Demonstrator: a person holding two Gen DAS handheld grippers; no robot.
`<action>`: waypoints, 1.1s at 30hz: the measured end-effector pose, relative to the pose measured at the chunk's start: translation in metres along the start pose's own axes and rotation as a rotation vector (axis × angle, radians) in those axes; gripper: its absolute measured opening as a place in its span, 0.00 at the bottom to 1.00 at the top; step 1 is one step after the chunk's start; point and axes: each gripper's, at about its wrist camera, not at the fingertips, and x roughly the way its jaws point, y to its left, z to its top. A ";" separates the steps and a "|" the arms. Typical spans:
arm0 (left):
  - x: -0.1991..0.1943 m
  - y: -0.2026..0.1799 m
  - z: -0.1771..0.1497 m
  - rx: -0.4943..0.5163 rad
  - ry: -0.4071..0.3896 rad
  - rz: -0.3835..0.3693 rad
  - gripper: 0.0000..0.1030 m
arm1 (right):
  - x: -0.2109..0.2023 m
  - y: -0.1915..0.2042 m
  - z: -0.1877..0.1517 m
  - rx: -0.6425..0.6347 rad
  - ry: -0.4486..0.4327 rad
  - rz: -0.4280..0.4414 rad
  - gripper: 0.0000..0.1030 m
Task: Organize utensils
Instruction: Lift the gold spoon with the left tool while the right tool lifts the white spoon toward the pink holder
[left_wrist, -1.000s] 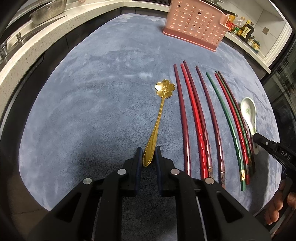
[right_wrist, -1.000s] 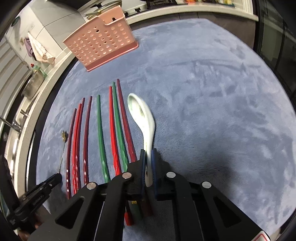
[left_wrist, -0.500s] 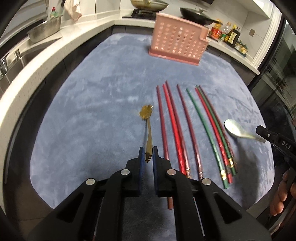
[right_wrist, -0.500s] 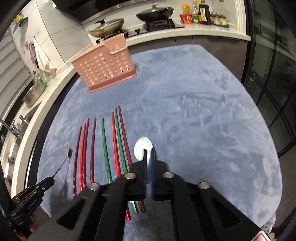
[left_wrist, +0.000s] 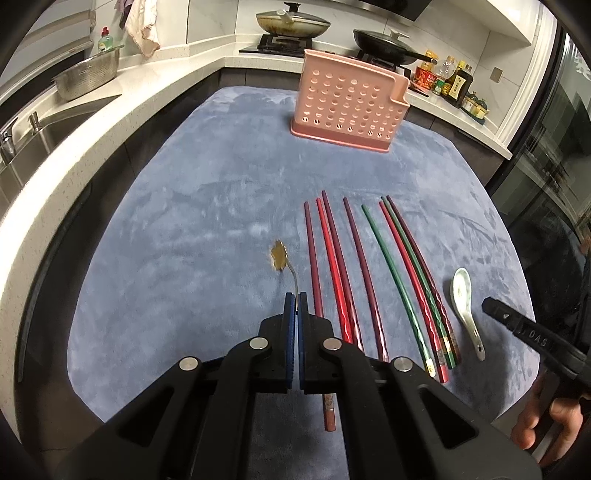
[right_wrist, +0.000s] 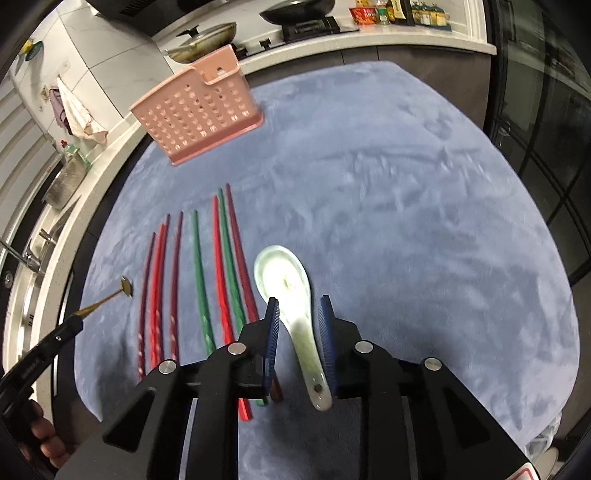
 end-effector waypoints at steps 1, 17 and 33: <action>0.001 -0.001 -0.001 0.003 0.003 0.001 0.01 | 0.003 -0.002 -0.002 0.011 0.012 0.005 0.23; 0.011 0.000 -0.015 -0.001 0.048 0.006 0.01 | 0.017 -0.017 -0.030 0.053 0.083 0.046 0.12; -0.009 0.006 0.017 -0.020 -0.023 -0.021 0.01 | -0.033 0.012 0.018 -0.056 -0.088 0.006 0.06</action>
